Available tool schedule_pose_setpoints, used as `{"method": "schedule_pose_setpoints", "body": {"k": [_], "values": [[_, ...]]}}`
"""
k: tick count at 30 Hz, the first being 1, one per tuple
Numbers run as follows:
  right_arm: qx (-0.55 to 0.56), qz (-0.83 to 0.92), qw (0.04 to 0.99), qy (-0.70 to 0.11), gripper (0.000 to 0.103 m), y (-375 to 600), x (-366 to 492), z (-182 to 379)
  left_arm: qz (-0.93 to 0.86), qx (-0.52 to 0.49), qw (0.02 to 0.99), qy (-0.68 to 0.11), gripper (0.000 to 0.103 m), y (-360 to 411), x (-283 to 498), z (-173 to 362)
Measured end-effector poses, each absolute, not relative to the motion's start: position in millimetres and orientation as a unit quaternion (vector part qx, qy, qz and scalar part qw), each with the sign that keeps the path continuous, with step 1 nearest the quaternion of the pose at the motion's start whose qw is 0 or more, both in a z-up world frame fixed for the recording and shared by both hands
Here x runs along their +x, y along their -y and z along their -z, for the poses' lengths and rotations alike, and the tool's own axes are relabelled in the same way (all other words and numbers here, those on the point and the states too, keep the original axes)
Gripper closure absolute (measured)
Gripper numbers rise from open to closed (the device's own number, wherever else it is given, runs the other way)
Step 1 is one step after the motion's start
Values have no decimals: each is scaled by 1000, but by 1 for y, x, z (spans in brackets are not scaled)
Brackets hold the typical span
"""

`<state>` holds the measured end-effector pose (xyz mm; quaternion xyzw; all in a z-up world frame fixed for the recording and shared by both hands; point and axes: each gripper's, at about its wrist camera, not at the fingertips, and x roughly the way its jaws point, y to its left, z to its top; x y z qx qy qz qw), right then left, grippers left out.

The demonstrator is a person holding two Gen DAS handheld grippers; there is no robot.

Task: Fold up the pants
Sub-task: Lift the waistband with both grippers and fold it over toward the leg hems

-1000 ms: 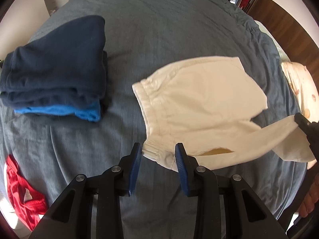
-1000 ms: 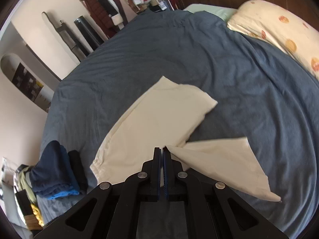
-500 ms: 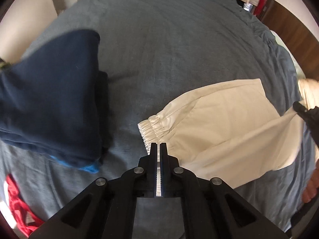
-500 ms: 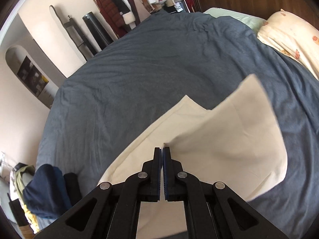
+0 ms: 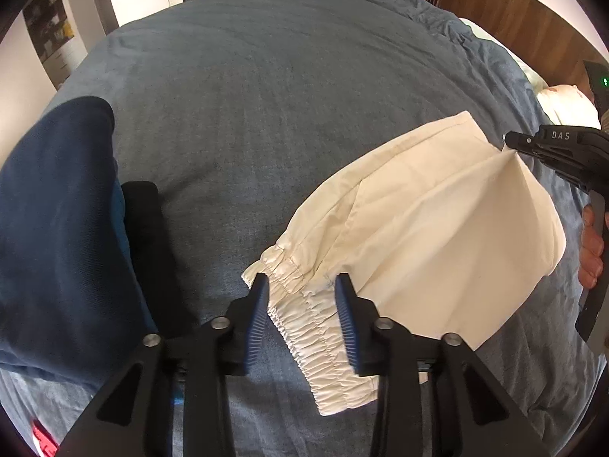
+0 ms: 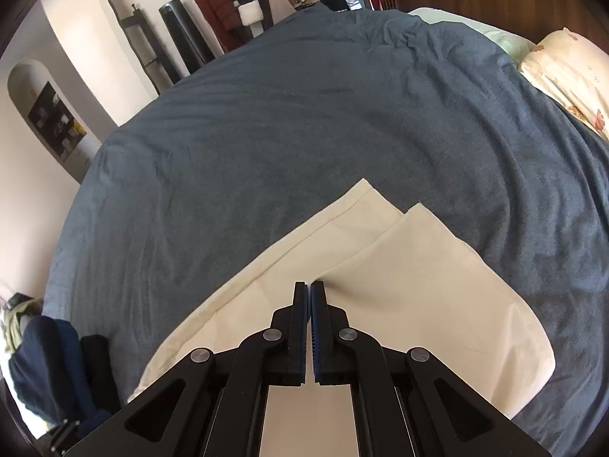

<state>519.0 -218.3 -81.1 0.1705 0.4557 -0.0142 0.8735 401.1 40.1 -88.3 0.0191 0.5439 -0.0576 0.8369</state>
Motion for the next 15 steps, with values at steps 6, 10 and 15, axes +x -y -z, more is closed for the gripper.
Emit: {"method": "schedule_pose_setpoints", "body": {"k": [6, 10, 15], "values": [[162, 15, 873, -460, 100, 217, 527, 89, 91, 19, 827, -555, 54, -36, 409, 108], [157, 14, 872, -464, 100, 217, 529, 95, 108, 19, 816, -567, 55, -34, 413, 124], [147, 16, 873, -465, 100, 214, 528, 98, 105, 14, 819, -563, 66, -35, 412, 124]]}}
